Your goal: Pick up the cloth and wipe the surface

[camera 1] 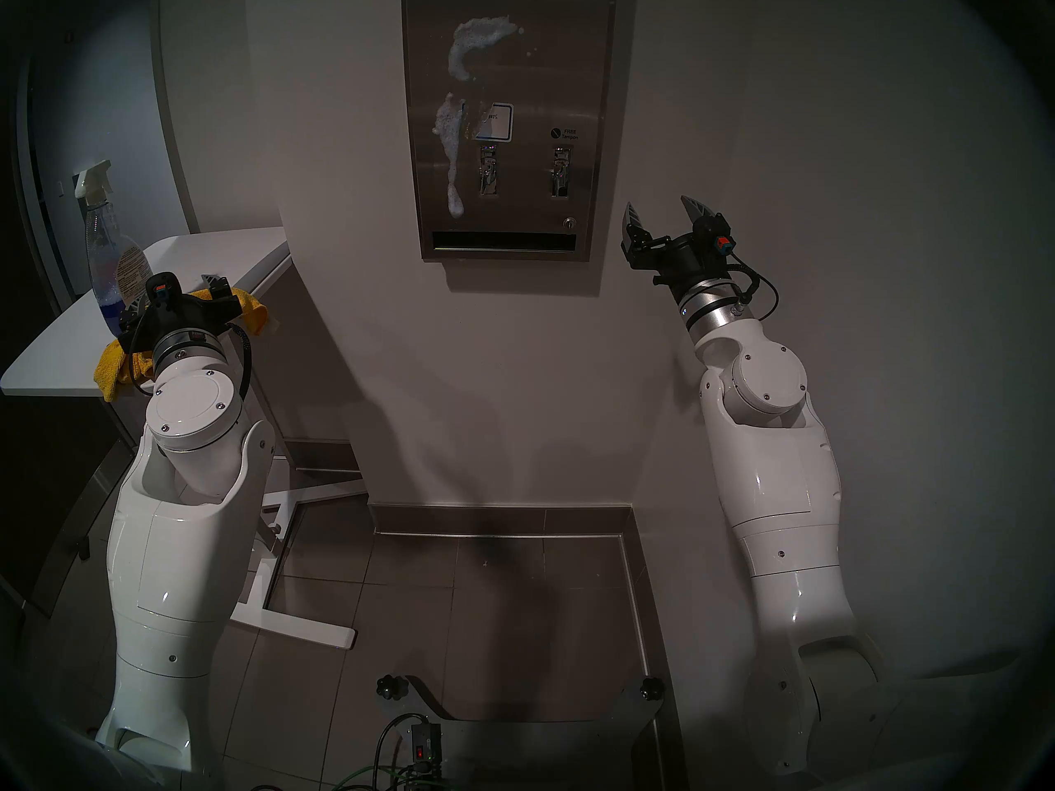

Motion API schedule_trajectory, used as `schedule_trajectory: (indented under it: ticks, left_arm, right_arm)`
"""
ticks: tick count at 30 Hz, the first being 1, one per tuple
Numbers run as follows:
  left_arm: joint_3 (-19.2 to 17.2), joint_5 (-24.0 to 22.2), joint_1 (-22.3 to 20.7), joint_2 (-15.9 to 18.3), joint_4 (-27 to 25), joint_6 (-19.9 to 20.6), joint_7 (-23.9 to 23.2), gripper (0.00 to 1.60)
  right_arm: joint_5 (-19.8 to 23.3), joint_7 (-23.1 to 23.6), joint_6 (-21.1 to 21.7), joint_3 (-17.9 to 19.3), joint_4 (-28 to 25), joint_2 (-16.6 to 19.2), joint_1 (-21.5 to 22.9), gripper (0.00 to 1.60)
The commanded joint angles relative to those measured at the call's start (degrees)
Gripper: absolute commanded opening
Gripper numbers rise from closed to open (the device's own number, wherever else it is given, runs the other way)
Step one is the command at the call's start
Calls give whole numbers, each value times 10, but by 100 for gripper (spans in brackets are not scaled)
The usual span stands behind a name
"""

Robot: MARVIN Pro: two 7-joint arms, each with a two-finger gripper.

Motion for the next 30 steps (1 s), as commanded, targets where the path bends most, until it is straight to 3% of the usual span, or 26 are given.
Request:
schedule_trajectory:
  ticks: [1,10,19,21,26,30]
  left_arm:
    - [-2,32,-10,12,-23,14,30,160]
    - [-30,-12,-5,-13,-5,59,38,160]
    - [-53,-53,-14,-9,41,42,12,160]
    - [-51,-54,-17,-3,55,35,4,0]
    - [-34,-56,-46,-1,86,7,-11,0]
    - [-9,-63,-79,-6,67,-18,-24,0]
  right_arm:
    - [1,1,-3,-1,-19,-1,16,160]
    - [1,1,-3,-1,-19,-1,16,160]
    - [1,1,-3,-1,-19,-1,16,160]
    - [1,1,-3,-1,-19,-1,16,160]
    - [1,1,-3,-1,-19,-1,16,160]
    - [1,1,-4,-1,-17,-1,16,160]
